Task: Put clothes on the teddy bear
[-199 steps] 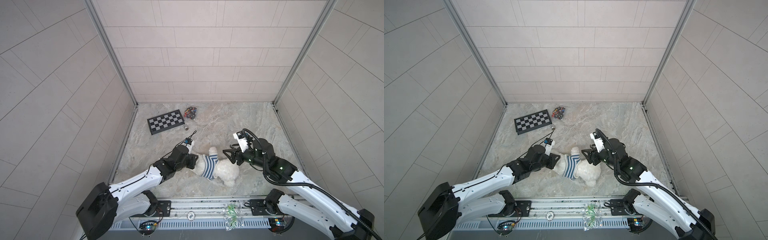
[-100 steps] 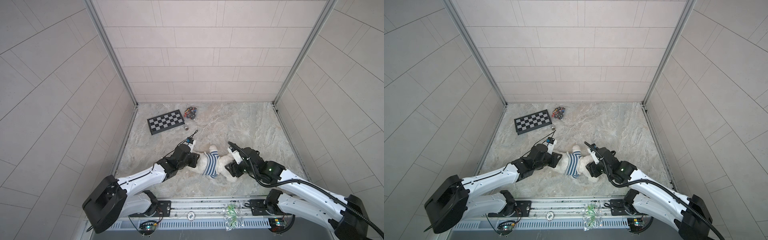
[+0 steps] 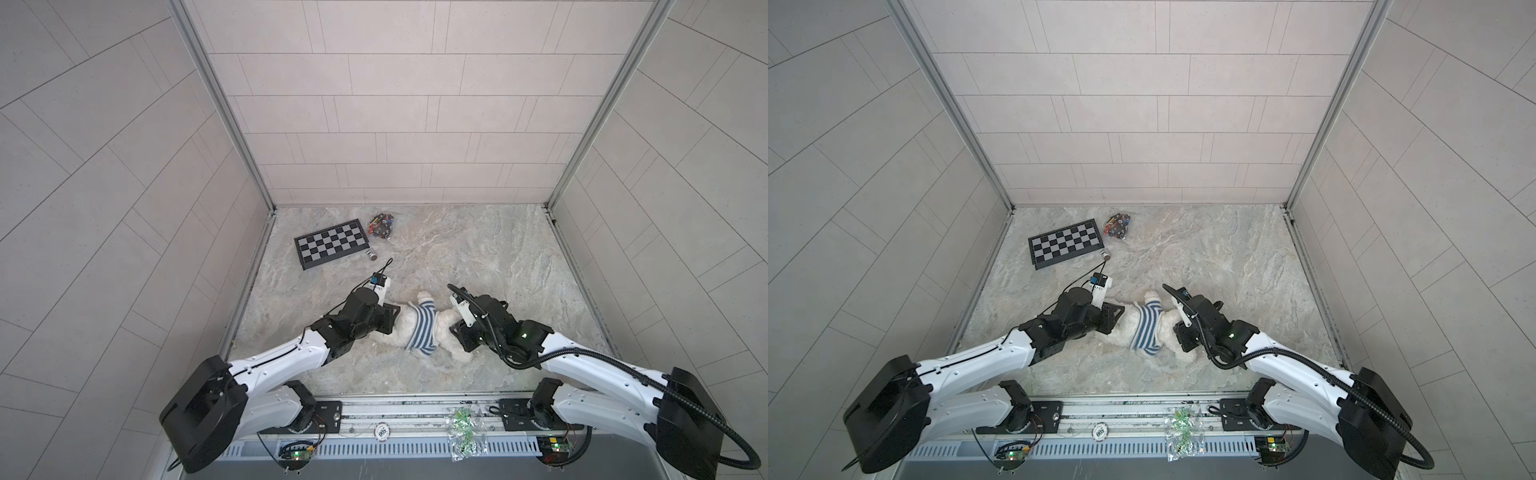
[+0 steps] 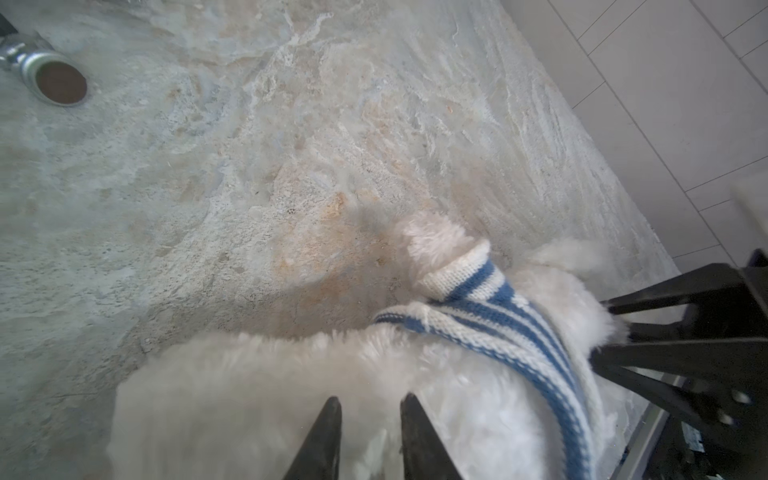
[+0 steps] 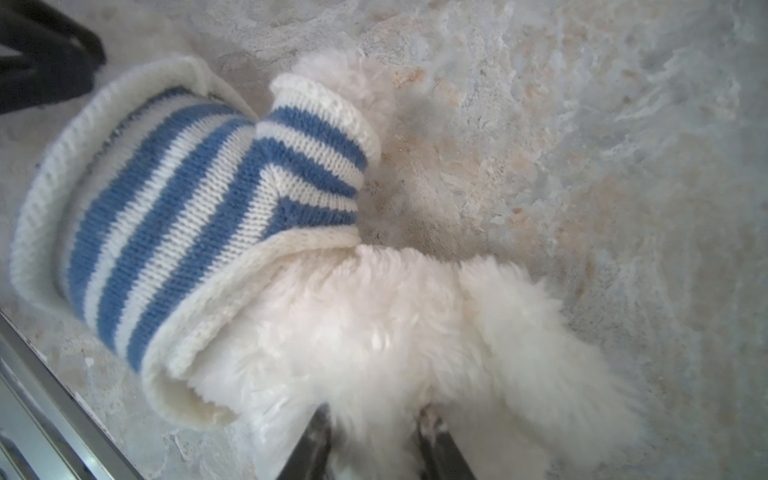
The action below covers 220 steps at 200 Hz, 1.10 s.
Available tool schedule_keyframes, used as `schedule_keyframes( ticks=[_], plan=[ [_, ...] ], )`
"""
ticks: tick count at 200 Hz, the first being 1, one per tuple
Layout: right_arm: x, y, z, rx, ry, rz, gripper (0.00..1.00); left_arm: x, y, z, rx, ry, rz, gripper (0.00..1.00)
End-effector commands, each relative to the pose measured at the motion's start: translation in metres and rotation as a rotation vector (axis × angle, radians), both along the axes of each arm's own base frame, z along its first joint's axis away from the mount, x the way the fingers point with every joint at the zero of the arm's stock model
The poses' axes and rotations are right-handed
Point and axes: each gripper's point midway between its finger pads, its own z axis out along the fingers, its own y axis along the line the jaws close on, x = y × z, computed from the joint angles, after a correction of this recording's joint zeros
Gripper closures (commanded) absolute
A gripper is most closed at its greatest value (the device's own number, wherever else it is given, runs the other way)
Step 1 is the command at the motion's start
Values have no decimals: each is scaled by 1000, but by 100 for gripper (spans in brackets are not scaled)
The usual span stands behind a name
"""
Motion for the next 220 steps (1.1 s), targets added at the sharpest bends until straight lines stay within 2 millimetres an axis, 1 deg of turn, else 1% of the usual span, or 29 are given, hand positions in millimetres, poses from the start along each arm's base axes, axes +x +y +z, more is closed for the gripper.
schedule_keyframes(
  ticks=[1,11,23,38,56,90,108,125,142,157,178,207,220],
  plan=[
    [4,0,2,-31,-7,5,85,0,1,16,-38,-29,11,67],
    [4,0,6,-28,-10,5,93,-1,1,25,-59,-40,10,65],
    [5,2,14,-23,-34,11,100,-4,3,38,-85,-53,10,62],
    [5,7,32,-21,-114,48,100,-9,4,54,-123,-64,11,54],
    [5,10,52,-57,-220,74,100,-14,3,64,-139,-38,19,49],
    [1,16,87,-73,-406,94,100,-24,-12,66,-112,-11,-6,48],
    [-3,17,96,-93,-460,101,100,-29,-23,61,-108,8,-25,50],
    [-5,19,105,-75,-495,104,100,-34,-30,51,-87,31,-29,51],
    [-5,20,114,-52,-522,96,100,-35,-32,43,-78,46,-25,55],
    [-5,19,115,-51,-526,93,100,-37,-32,39,-79,52,-25,59],
    [-5,19,118,-50,-536,89,100,-38,-30,38,-85,51,-19,70],
    [-5,16,122,-45,-550,74,100,-42,-26,38,-89,50,-20,89],
    [-5,13,125,-44,-559,65,100,-42,-23,38,-80,45,-15,97]
  ],
)
